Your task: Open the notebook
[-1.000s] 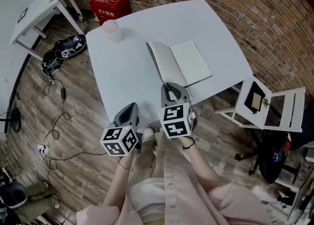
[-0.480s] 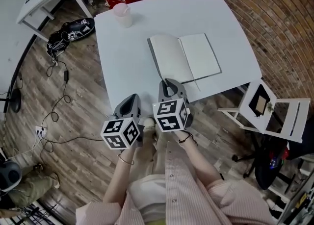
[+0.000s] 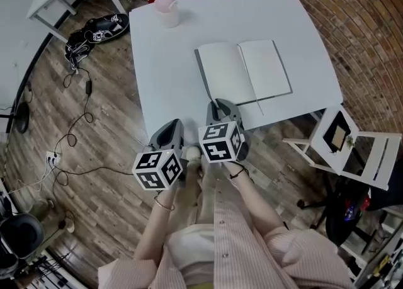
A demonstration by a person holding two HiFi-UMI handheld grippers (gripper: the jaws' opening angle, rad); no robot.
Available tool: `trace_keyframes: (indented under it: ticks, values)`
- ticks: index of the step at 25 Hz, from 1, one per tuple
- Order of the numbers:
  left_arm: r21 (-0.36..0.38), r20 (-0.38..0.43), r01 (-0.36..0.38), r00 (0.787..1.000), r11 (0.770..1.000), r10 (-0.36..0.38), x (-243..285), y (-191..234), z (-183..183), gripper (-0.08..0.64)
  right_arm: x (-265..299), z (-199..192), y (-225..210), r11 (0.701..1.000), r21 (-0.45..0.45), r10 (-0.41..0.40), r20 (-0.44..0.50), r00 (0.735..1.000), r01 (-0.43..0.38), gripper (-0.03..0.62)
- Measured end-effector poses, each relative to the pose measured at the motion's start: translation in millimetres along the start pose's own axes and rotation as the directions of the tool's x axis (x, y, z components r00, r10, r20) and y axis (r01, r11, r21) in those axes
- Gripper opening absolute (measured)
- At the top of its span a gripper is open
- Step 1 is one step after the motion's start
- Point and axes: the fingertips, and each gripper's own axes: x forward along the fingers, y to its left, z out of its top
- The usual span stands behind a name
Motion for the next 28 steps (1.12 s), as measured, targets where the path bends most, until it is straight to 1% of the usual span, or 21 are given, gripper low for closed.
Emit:
trace_keyframes:
  ticks: [8,12,15,18,21,24,26,28]
  values:
    - [-0.003,-0.012,-0.004,1.000,1.000,0.004,-2.3,-0.4,-6.5,-0.008,9.3,-7.1,5.4,0.999,0.041,0.032,-0.032,0.999,-0.031,0.048]
    - [0.006,-0.015,-0.006,1.000,1.000,0.006,-3.4,-1.0,-8.8,-0.008,11.2,-9.8,9.4,0.994,0.079,0.082,-0.039,0.996,-0.079,0.048]
    - [0.034,-0.017,-0.008,1.000,0.999,0.009,-2.2,-1.9,-7.8,-0.008,13.5,-8.3,12.7,0.987,0.108,0.122,-0.019,0.992,-0.119,0.048]
    - [0.042,-0.019,0.002,1.000,0.999,-0.001,-0.7,-5.6,-6.5,-0.008,10.5,-6.0,15.2,0.980,0.137,0.149,0.004,0.989,-0.148,0.051]
    - [0.061,-0.015,0.012,1.000,0.998,-0.011,-0.6,-9.3,-2.2,-0.008,3.6,1.5,12.3,0.969,0.174,0.169,0.056,0.984,-0.177,0.051]
    - [0.081,0.003,0.030,1.000,0.996,-0.030,0.7,-13.9,6.0,-0.008,-1.9,7.2,5.4,0.963,0.188,0.178,0.095,0.980,-0.193,0.049]
    - [0.117,0.027,0.045,0.998,0.992,-0.048,0.8,-19.1,13.5,-0.008,-7.3,9.4,2.9,0.959,0.194,0.188,0.114,0.976,-0.207,0.049]
    - [0.172,0.057,0.057,0.996,0.983,-0.068,0.0,-25.3,22.5,-0.008,-13.2,12.2,0.8,0.953,0.205,0.197,0.143,0.970,-0.224,0.046]
